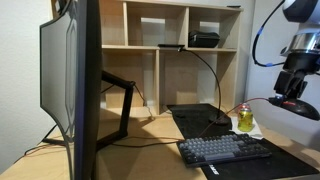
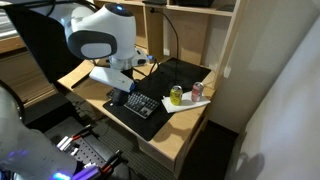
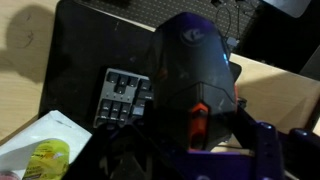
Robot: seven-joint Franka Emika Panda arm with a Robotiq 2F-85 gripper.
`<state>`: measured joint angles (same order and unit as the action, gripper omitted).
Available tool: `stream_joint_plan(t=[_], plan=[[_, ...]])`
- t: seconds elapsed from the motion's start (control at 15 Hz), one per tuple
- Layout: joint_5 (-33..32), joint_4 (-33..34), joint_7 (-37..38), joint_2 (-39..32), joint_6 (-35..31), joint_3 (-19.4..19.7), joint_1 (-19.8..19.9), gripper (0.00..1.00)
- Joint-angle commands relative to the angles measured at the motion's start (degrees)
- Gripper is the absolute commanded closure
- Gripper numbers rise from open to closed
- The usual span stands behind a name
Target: Move the mouse to the left
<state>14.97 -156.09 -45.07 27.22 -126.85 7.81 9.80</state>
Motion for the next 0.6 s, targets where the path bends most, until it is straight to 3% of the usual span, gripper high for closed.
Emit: stream_joint_plan(t=[0.0,0.07,0.2,0.33,0.53], plan=[[-1.62,-0.53,1.66,1.55,0.26,2.6,-2.76,0.25],[-1.75,-0.27,2.12,-0.56,1.04,1.5,-4.0,0.5],[0.6,-2.75,2.74,-0.13,1.24,-2.4,-10.5,0.5],[4.86,-3.73,1.62,0.16,2.5,-3.59,-17.15,0.5],[12.08,-1.29,0.98,-5.5,1.89,-8.06,-28.11,0.5]])
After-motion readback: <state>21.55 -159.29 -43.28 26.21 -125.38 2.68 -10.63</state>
